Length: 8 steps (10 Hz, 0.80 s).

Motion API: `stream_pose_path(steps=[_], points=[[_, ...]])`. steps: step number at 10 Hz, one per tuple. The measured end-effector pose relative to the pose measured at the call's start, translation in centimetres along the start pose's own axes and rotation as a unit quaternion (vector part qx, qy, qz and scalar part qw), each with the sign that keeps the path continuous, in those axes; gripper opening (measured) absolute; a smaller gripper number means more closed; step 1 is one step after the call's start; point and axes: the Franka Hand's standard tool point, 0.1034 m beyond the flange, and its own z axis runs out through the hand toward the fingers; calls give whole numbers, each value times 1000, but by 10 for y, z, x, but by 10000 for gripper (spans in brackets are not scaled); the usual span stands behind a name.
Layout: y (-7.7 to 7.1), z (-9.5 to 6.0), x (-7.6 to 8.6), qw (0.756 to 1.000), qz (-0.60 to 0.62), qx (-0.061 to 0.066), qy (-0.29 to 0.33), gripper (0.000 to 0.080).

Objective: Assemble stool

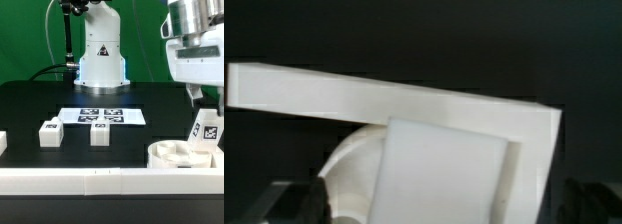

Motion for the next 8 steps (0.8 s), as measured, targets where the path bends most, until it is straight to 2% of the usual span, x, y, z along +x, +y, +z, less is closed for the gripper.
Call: stream_pose_path(steps=[3, 5, 8], points=[[1, 1, -1, 990, -139, -3, 2, 649], [1, 2, -8, 970, -242, -9, 9, 648], [1, 2, -8, 928, -373, -10, 12, 649]])
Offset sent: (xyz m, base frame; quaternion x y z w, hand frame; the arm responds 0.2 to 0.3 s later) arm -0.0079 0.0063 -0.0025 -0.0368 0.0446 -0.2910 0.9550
